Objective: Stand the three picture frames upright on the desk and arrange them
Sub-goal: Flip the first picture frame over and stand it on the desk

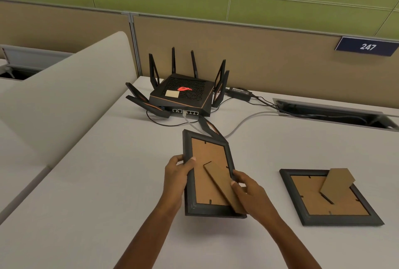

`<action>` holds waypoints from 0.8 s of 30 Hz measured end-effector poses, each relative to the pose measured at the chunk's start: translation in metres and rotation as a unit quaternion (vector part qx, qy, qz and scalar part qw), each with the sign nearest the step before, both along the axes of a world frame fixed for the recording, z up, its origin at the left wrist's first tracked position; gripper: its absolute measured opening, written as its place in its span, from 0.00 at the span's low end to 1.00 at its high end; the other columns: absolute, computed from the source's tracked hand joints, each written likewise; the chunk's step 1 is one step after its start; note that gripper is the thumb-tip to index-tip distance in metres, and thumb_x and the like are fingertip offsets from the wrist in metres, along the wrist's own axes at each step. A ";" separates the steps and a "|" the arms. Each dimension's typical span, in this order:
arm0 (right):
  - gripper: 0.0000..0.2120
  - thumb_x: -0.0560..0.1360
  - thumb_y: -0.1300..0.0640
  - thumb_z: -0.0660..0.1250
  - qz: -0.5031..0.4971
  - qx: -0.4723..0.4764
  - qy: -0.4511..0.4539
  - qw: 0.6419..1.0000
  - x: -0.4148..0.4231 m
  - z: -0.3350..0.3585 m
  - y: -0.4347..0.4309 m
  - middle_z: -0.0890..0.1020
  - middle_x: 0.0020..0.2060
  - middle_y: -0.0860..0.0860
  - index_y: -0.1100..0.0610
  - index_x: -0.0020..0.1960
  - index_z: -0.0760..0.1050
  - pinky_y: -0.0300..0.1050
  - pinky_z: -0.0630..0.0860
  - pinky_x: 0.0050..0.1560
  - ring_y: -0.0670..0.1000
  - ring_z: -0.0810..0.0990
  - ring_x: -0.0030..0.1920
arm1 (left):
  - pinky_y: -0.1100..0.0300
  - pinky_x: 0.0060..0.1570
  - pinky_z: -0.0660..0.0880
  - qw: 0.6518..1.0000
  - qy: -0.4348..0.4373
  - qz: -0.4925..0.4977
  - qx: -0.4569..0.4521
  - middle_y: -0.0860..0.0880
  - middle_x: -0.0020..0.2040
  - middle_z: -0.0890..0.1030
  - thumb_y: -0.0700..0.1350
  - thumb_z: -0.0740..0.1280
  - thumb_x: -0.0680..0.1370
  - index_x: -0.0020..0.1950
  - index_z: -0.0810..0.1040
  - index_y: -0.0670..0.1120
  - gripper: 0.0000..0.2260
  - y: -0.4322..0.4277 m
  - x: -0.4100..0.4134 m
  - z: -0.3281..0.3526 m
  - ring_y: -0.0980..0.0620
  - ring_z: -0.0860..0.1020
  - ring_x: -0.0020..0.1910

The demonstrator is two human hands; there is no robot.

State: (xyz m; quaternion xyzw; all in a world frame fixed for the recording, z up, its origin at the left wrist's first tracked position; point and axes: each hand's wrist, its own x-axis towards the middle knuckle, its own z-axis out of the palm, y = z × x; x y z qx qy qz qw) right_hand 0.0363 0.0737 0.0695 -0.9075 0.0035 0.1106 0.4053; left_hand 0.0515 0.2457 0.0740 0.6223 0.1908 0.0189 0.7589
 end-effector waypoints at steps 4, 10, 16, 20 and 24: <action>0.27 0.76 0.40 0.45 0.036 -0.079 -0.082 0.993 -0.011 0.007 0.018 0.58 0.73 0.51 0.51 0.70 0.56 0.49 0.57 0.72 0.53 0.57 0.73 | 0.62 0.34 0.75 1.000 -0.013 -0.003 -0.007 0.50 0.40 0.78 0.43 0.64 0.76 0.52 0.73 0.45 0.06 -0.012 0.001 0.008 0.53 0.78 0.38; 0.54 0.50 0.19 0.29 0.136 -0.144 -0.111 0.974 -0.022 0.016 0.029 0.45 0.75 0.44 0.42 0.72 0.41 0.52 0.45 0.74 0.49 0.46 0.75 | 0.60 0.37 0.76 1.000 -0.002 -0.007 -0.013 0.47 0.42 0.78 0.42 0.64 0.76 0.52 0.73 0.45 0.05 -0.019 0.002 0.015 0.51 0.78 0.39; 0.48 0.56 0.19 0.46 0.242 -0.157 -0.143 0.947 -0.020 0.016 0.018 0.32 0.69 0.38 0.38 0.63 0.25 0.47 0.45 0.72 0.44 0.37 0.72 | 0.60 0.40 0.77 1.000 0.007 0.002 -0.001 0.43 0.48 0.78 0.42 0.65 0.75 0.60 0.72 0.41 0.14 -0.020 0.003 0.016 0.49 0.78 0.42; 0.36 0.67 0.50 0.68 0.193 -0.162 -0.366 0.896 -0.017 0.016 0.017 0.73 0.66 0.55 0.56 0.70 0.58 0.40 0.78 0.51 0.53 0.79 0.57 | 0.69 0.26 0.77 1.000 -0.002 -0.002 0.006 0.49 0.39 0.79 0.42 0.66 0.74 0.57 0.72 0.42 0.12 -0.022 0.008 0.021 0.53 0.80 0.35; 0.18 0.67 0.62 0.67 0.017 0.062 -0.413 0.908 -0.014 0.014 0.014 0.83 0.38 0.48 0.64 0.56 0.76 0.23 0.72 0.37 0.43 0.79 0.36 | 0.66 0.32 0.80 0.997 -0.052 -0.041 0.028 0.51 0.32 0.83 0.46 0.64 0.76 0.50 0.75 0.42 0.08 -0.028 0.014 0.036 0.56 0.83 0.33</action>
